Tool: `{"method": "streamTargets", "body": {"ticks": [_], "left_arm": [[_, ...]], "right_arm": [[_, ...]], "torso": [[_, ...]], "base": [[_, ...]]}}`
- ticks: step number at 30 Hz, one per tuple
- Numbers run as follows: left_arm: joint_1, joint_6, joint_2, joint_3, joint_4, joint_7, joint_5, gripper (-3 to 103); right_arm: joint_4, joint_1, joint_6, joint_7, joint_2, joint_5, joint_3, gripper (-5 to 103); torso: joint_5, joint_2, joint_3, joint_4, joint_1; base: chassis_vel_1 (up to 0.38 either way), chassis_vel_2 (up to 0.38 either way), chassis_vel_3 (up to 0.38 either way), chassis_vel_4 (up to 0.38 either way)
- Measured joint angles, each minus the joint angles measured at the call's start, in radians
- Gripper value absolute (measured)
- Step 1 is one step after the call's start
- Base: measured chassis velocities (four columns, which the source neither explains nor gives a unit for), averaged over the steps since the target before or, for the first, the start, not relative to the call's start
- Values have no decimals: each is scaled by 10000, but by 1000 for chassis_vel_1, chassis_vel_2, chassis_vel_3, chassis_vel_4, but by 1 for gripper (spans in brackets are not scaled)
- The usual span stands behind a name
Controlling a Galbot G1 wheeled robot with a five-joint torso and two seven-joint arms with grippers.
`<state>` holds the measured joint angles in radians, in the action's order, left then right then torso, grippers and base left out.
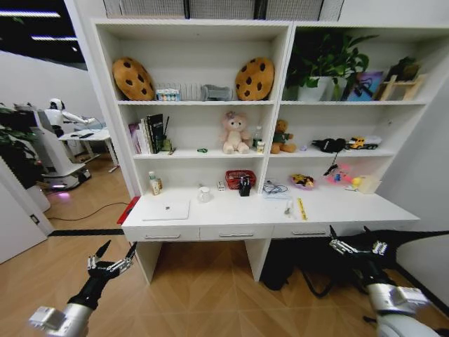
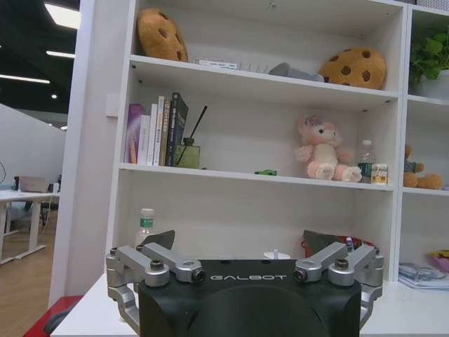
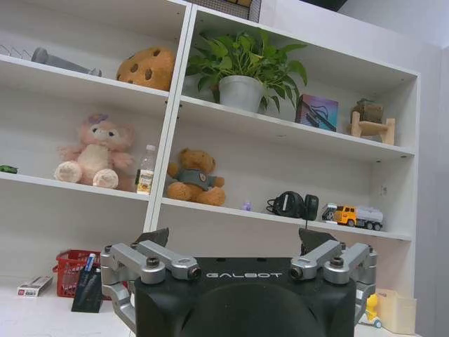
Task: Organize the objects on the table.
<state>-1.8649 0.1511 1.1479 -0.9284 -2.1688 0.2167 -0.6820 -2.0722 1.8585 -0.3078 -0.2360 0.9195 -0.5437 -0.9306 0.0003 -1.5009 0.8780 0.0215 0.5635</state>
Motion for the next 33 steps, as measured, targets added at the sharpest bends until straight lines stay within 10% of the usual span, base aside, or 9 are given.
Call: {"method": "streamTargets", "body": {"ticks": [33], "left_arm": [[1, 0, 0, 0, 0, 0, 0, 100]], "right_arm": [[0, 0, 0, 0, 0, 0, 2, 100]], "torso": [[-1, 1, 1, -1, 3]], "base": [[9, 8, -8, -9]]}}
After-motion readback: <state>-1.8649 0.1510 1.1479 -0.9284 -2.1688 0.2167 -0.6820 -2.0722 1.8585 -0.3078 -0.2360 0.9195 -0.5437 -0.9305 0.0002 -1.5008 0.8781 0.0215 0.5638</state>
